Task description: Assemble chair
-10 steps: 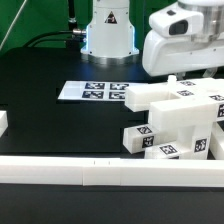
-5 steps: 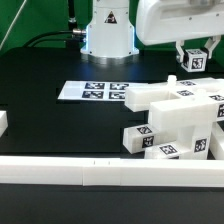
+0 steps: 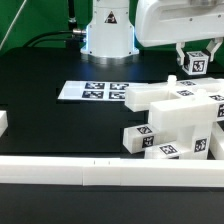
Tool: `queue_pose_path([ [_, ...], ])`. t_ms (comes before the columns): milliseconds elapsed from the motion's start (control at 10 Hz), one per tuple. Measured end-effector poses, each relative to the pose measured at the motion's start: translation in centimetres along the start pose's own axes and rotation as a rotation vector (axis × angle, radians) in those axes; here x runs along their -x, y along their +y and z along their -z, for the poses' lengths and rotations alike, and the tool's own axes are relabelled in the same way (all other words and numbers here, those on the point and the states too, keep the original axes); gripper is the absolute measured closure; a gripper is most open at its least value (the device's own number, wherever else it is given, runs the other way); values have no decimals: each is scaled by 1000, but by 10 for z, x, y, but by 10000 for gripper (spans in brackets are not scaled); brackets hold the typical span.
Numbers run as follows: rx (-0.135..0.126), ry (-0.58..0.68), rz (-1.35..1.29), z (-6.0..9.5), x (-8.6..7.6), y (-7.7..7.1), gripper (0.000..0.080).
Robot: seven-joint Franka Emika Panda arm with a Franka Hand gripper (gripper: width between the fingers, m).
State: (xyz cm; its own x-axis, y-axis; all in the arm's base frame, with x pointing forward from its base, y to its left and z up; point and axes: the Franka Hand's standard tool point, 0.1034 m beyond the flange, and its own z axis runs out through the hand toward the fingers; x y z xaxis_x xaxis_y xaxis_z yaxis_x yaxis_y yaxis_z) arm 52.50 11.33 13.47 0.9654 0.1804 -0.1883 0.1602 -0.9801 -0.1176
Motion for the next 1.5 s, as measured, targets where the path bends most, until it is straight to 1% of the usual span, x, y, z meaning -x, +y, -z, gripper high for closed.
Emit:
queue_pose_path([
  [100,-2,27,-20,19,-31,2,515],
  [200,1,57,-29,20,-54,-1,515],
  [300,2,54,-28,16,-58,-1,515],
  [600,2,53,-29,15,-57,0,515],
  [700,9,62,2,15,-58,2,515],
  [800,22,78,44,15,-61,5,515],
  [900,20,65,57,17,-65,11,515],
  [1000,15,45,46,20,-79,19,515],
  [1100,14,47,45,22,-92,24,515],
  [1500,15,49,53,19,-92,25,515],
])
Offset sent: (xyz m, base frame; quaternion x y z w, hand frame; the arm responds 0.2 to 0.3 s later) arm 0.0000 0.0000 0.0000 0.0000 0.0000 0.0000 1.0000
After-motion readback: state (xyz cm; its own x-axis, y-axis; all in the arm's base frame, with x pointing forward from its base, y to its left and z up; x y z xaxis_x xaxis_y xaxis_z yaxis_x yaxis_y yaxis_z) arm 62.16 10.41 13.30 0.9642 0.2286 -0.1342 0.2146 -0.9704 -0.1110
